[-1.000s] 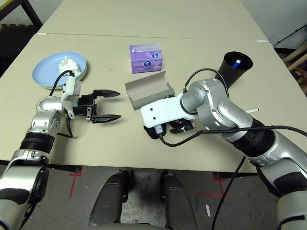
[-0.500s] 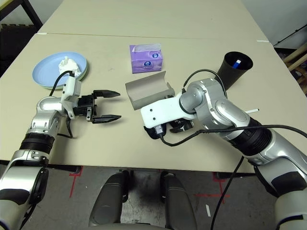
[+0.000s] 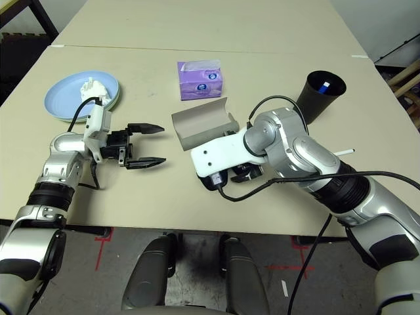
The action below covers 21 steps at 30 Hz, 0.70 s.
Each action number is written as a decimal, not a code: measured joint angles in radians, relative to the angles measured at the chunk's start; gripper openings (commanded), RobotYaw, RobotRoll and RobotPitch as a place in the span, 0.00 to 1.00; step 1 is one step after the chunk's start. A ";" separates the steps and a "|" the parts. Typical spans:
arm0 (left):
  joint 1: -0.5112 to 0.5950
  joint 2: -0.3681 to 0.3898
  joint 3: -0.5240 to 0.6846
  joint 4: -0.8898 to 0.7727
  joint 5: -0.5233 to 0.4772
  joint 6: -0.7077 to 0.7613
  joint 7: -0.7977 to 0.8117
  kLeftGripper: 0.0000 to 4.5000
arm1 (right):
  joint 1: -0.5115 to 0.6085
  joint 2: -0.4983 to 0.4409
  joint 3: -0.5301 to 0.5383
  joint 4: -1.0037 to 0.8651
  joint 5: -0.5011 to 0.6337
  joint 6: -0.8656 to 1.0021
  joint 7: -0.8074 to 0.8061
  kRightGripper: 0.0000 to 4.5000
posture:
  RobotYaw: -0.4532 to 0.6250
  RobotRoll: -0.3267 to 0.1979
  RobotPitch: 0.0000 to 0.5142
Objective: Organize and tidy the items on the table.
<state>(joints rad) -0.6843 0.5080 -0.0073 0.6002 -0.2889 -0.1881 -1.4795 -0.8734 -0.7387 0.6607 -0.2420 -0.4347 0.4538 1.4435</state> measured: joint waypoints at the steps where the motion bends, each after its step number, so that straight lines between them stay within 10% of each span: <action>1: 0.001 0.000 0.000 0.000 0.000 0.000 0.000 1.00 | 0.001 0.000 0.000 0.000 0.000 -0.004 0.001 0.86 | 0.61 0.62 0.43; 9: 0.002 0.001 0.000 -0.002 0.000 0.000 0.006 1.00 | 0.016 -0.003 -0.011 -0.007 0.003 -0.013 0.032 0.21 | 0.61 0.62 0.43; 21: 0.003 0.001 0.000 -0.010 -0.001 0.000 0.008 1.00 | -0.011 -0.004 -0.039 0.009 0.020 -0.046 0.072 0.13 | 0.61 0.62 0.42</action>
<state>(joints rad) -0.6816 0.5087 -0.0077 0.5903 -0.2897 -0.1881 -1.4713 -0.8845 -0.7426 0.6220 -0.2328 -0.4150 0.4079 1.5156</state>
